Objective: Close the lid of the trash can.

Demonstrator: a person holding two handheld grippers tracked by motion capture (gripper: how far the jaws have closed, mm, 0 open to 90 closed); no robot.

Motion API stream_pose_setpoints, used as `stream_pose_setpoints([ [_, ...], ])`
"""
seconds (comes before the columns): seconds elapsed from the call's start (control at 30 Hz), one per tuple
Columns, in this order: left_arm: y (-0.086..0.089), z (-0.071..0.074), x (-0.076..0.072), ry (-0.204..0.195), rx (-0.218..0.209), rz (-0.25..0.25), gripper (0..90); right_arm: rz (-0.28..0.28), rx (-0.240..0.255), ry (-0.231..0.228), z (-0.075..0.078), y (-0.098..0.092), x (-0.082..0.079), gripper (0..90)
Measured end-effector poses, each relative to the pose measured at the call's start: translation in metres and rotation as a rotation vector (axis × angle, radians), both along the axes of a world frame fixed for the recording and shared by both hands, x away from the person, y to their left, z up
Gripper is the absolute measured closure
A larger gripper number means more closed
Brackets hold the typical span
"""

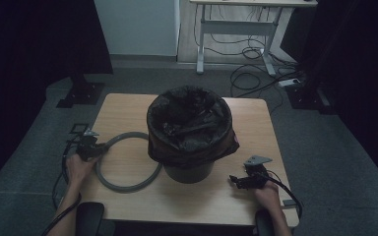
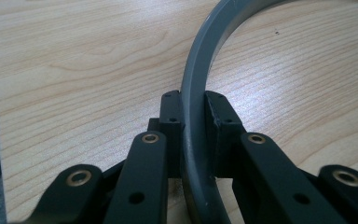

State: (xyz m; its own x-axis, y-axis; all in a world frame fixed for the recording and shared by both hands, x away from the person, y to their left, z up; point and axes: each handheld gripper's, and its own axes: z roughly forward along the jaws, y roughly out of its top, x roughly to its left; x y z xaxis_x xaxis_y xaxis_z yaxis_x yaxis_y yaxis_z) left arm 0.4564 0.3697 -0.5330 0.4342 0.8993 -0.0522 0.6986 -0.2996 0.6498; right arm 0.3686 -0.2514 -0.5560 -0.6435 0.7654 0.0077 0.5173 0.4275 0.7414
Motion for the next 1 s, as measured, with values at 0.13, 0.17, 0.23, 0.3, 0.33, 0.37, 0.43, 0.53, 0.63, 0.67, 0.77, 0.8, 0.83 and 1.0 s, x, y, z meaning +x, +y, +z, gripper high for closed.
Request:
stream_pose_setpoints([
  [0.13, 0.001, 0.0, 0.001, 0.01, -0.012, 0.003, 78.0, 0.001, 0.0, -0.001, 0.0, 0.0, 0.0, 11.8],
  [0.17, 0.001, 0.001, 0.001, 0.012, -0.011, 0.004, 78.0, 0.001, 0.0, -0.001, 0.0, 0.0, 0.0, 11.8],
  [0.23, 0.001, 0.002, 0.002, 0.015, -0.012, 0.014, 78.1, 0.001, 0.0, -0.001, 0.0, 0.0, 0.0, 11.8],
  [0.3, 0.001, 0.003, 0.003, 0.02, -0.019, 0.017, 78.1, 0.001, 0.0, -0.001, 0.0, 0.0, 0.0, 11.8],
  [0.33, 0.002, 0.004, 0.003, 0.023, -0.022, 0.015, 78.2, 0.0, 0.0, 0.0, 0.0, 0.0, 0.0, 11.8],
  [0.37, 0.002, 0.005, 0.003, 0.025, -0.028, 0.016, 78.2, 0.0, 0.0, 0.0, 0.0, 0.0, 0.0, 11.8],
  [0.43, 0.003, 0.008, 0.003, 0.022, -0.039, 0.018, 78.3, 0.001, 0.0, -0.001, 0.0, 0.0, 0.0, 11.8],
  [0.53, 0.003, 0.013, 0.002, 0.019, -0.043, 0.014, 78.4, 0.001, 0.0, -0.001, 0.0, 0.0, 0.0, 11.8],
  [0.63, 0.005, 0.017, 0.001, 0.023, -0.052, 0.008, 78.4, 0.001, 0.0, -0.001, 0.0, 0.0, 0.0, 11.8],
  [0.67, 0.005, 0.018, 0.001, 0.025, -0.056, 0.008, 78.4, 0.001, 0.0, -0.001, 0.0, 0.0, 0.0, 11.8],
  [0.77, 0.008, 0.022, 0.0, 0.032, -0.079, 0.01, 78.4, 0.0, 0.0, 0.0, 0.0, 0.0, 0.0, 11.8],
  [0.8, 0.009, 0.023, 0.0, 0.032, -0.087, 0.012, 78.5, 0.001, 0.0, 0.0, 0.0, 0.0, 0.0, 11.8],
  [0.83, 0.01, 0.024, 0.0, 0.034, -0.093, 0.012, 78.5, 0.0, 0.0, 0.0, 0.0, 0.0, 0.0, 11.8],
  [1.0, 0.014, 0.033, -0.001, 0.039, -0.125, 0.013, 78.5, 0.0, 0.0, 0.0, 0.0, 0.0, 0.0, 11.8],
])
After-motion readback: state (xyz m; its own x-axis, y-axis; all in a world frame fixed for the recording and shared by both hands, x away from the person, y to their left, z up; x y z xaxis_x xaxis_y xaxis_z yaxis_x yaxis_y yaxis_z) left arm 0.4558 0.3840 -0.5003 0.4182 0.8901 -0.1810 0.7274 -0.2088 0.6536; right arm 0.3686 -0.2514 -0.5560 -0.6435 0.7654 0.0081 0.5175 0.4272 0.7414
